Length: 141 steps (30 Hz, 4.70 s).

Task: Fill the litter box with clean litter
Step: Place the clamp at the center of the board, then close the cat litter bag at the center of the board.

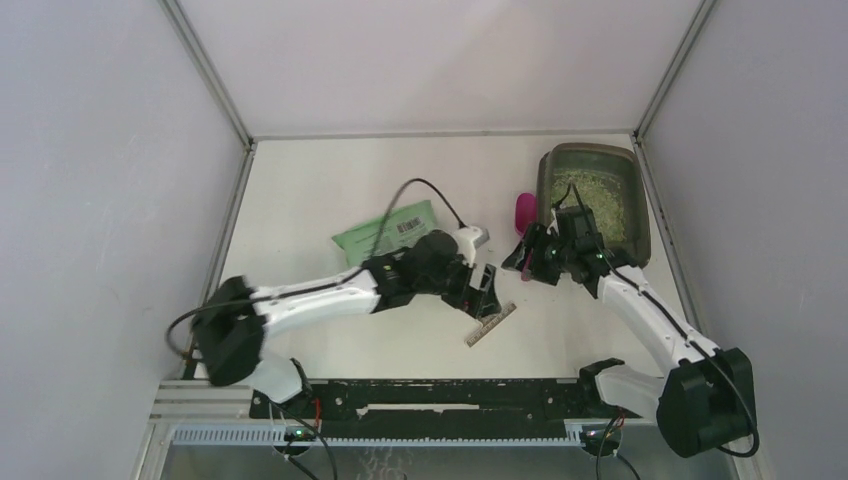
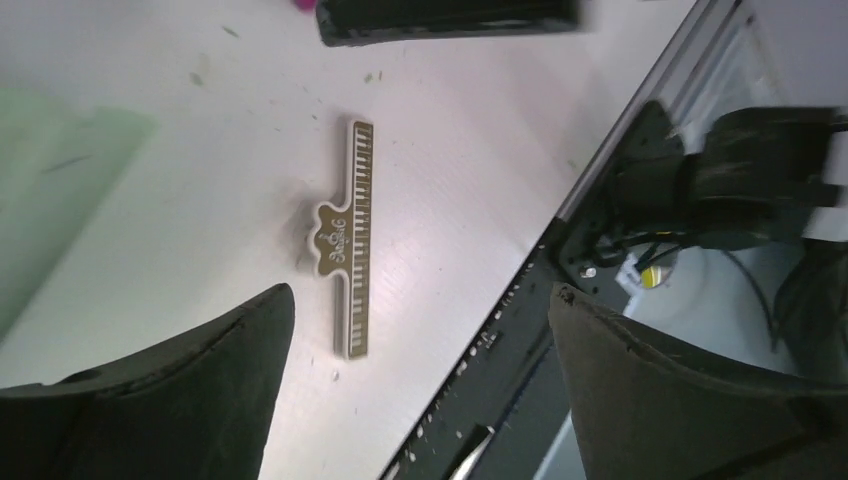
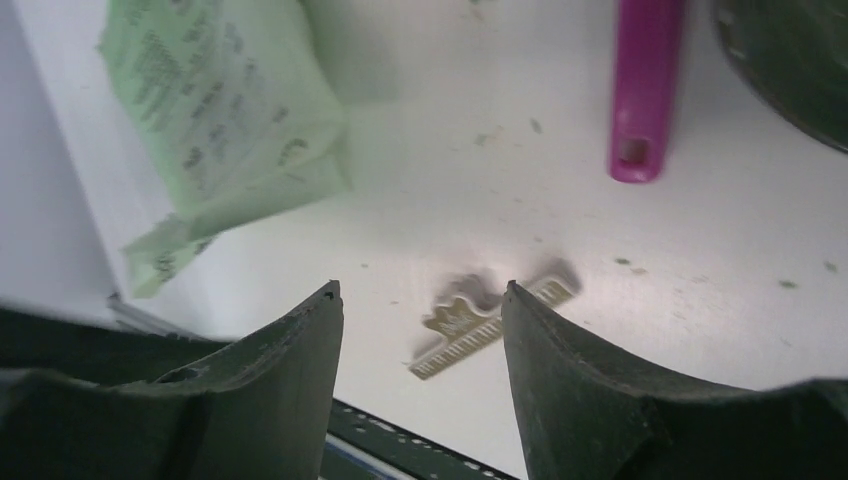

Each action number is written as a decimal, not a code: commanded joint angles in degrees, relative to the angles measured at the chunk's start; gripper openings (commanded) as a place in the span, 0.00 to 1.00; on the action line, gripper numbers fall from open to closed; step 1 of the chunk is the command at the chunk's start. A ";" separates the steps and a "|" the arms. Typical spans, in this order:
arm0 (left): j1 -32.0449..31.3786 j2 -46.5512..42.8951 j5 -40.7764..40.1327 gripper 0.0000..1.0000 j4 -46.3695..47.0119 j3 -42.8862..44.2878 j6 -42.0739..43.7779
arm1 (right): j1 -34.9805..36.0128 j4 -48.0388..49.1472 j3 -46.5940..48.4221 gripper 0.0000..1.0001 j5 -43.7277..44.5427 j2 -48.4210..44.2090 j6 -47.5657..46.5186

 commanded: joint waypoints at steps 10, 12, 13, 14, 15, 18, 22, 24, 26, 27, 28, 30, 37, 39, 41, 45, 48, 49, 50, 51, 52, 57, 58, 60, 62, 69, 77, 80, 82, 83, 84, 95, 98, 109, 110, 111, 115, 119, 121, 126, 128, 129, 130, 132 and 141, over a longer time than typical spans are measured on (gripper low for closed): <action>9.51 -41.19 -22.49 1.00 -20.66 -14.01 -10.04 | 11.00 9.81 13.38 0.65 -7.38 20.43 21.85; 10.03 -43.86 -23.89 1.00 -20.71 -16.79 -12.03 | 13.65 9.21 15.97 0.65 -6.09 23.69 24.56; 10.15 -44.67 -24.62 1.00 -21.15 -17.78 -12.56 | 14.50 9.36 16.84 0.65 -5.17 25.09 26.13; 10.15 -45.38 -25.50 1.00 -21.93 -18.35 -12.82 | 15.33 9.51 17.69 0.66 -4.21 26.09 27.77; 10.18 -45.95 -26.20 1.00 -22.81 -18.85 -13.00 | 16.13 9.72 18.58 0.66 -2.97 27.07 28.74; 10.18 -48.22 -27.01 1.00 -24.77 -20.07 -13.04 | 18.36 7.84 22.93 0.66 -0.87 31.45 29.87; 10.18 -53.77 -29.80 1.00 -26.96 -22.44 -14.69 | 20.93 4.71 27.86 0.66 0.09 37.58 29.80; 10.18 -56.63 -31.78 1.00 -28.12 -23.06 -15.11 | 21.65 5.20 28.15 0.66 -0.38 39.13 30.53; 10.26 -58.66 -32.72 1.00 -29.52 -23.16 -15.24 | 22.70 4.76 28.20 0.66 0.67 39.39 30.60; 10.33 -59.19 -32.99 1.00 -29.74 -23.31 -15.24 | 23.11 4.57 28.17 0.66 1.09 39.54 30.66; 10.42 -59.47 -33.06 1.00 -29.91 -23.42 -15.17 | 23.46 4.40 28.26 0.66 0.99 39.73 30.55; 10.52 -59.00 -32.36 1.00 -29.84 -23.64 -15.13 | 24.39 3.82 28.16 0.65 3.22 38.58 29.48; 10.54 -52.01 -31.46 1.00 -24.48 -27.94 -16.04 | 27.91 1.62 28.02 0.65 15.82 29.89 18.52; 10.73 -50.73 -33.61 1.00 -23.53 -29.23 -17.04 | 26.45 -0.01 27.75 0.65 13.50 29.39 18.02; 11.69 -50.76 -34.06 1.00 -21.78 -30.78 -17.82 | 24.90 -0.47 27.40 0.65 9.75 30.12 17.96; 14.26 -53.20 -35.03 1.00 -21.77 -31.50 -18.52 | 23.00 -0.28 27.35 0.66 6.87 32.80 19.65; 15.93 -55.70 -35.22 1.00 -22.87 -30.71 -18.03 | 21.66 2.96 26.11 0.66 2.41 34.83 23.74; 16.55 -55.79 -35.07 1.00 -23.51 -30.10 -17.59 | 21.43 3.44 26.07 0.66 1.37 35.70 25.11; 17.22 -55.66 -34.86 1.00 -24.34 -29.59 -16.91 | 21.37 3.63 26.05 0.66 0.41 36.38 26.31; 17.77 -55.42 -34.51 1.00 -24.60 -29.18 -16.46 | 21.48 3.79 26.05 0.66 0.03 36.84 27.25; 18.25 -54.92 -34.10 1.00 -24.69 -28.86 -16.13 | 21.76 3.90 26.05 0.66 -0.15 37.06 28.15; 18.91 -53.75 -33.49 1.00 -24.29 -28.41 -15.68 | 22.38 4.76 23.51 0.67 -1.74 35.43 32.95; 18.96 -54.04 -33.27 1.00 -23.95 -28.64 -15.68 | 22.40 5.69 22.55 0.67 -1.29 34.26 33.10; 19.06 -54.24 -32.72 1.00 -23.43 -29.02 -15.55 | 22.62 4.92 22.06 0.67 0.45 32.91 32.67; 19.24 -53.83 -32.39 1.00 -22.97 -29.27 -15.35 | 22.20 4.46 22.05 0.67 0.39 33.69 32.04; 19.88 -51.68 -31.34 1.00 -20.01 -31.22 -15.56 | 24.94 1.73 23.08 0.67 6.83 37.46 27.14; 24.21 -45.73 -28.59 1.00 -12.88 -34.77 -16.38 | 23.56 3.14 23.99 0.66 7.02 36.91 12.05; 26.16 -42.57 -26.68 1.00 -9.54 -35.76 -16.91 | 20.23 5.36 23.63 0.66 4.75 34.59 6.05; 27.25 -39.70 -25.24 1.00 -6.98 -36.17 -17.27 | 17.73 6.51 23.59 0.65 2.58 33.96 2.59; 27.57 -38.10 -24.55 1.00 -5.91 -36.19 -17.34 | 16.80 6.81 23.59 0.65 2.40 33.72 1.18; 27.72 -36.35 -24.13 1.00 -4.92 -36.13 -17.39 | 16.03 6.97 23.63 0.65 2.38 33.61 -0.40; 29.10 -29.00 -23.51 1.00 1.66 -37.61 -18.93 | 10.43 13.74 23.62 0.62 -6.46 40.44 -8.93; 30.40 -29.28 -22.73 1.00 2.83 -38.88 -19.37 | 9.94 15.27 23.59 0.62 -8.29 43.06 -10.19; 33.52 -27.45 -17.82 0.78 13.50 -43.48 -22.00 | 9.16 28.44 17.61 0.63 -19.79 46.75 -7.18; 33.86 -27.09 -17.02 0.65 16.18 -44.51 -22.49 | 9.17 29.56 16.93 0.62 -21.41 47.03 -6.49; 34.09 -26.73 -16.49 0.54 17.71 -45.25 -22.87 | 9.17 31.99 16.39 0.62 -22.87 47.37 -5.78; 34.76 -26.79 -14.68 0.09 20.58 -47.16 -23.79 | 8.76 38.52 13.74 0.61 -29.38 48.49 -2.48; 35.60 -32.69 -13.99 0.05 18.13 -48.33 -24.46 | 7.86 44.21 11.62 0.48 -33.68 48.47 0.88; 36.74 -37.64 -13.67 0.06 14.40 -47.90 -24.19 | 6.59 49.22 9.47 0.39 -36.28 47.17 4.19; 40.47 -51.88 -8.53 0.10 2.14 -42.92 -22.54 | 4.29 56.48 6.46 0.19 -41.32 41.59 10.83; 41.64 -54.89 -6.09 0.10 -1.33 -40.26 -22.11 | 4.41 57.07 6.45 0.16 -42.17 38.49 12.65; 42.14 -55.70 -4.99 0.11 -3.14 -38.79 -22.02 | 4.54 57.72 6.33 0.16 -42.68 36.70 13.83; 42.50 -56.33 -3.71 0.11 -4.21 -37.50 -21.89 | 4.79 58.54 6.16 0.15 -43.18 34.91 14.82; 43.00 -57.20 -1.35 0.11 -6.03 -35.11 -21.63 | 4.99 58.57 5.98 0.15 -43.99 30.29 15.91; 43.01 -61.79 1.54 0.28 -14.78 -28.62 -18.72 | 5.08 74.97 5.79 0.09 -47.18 25.78 39.86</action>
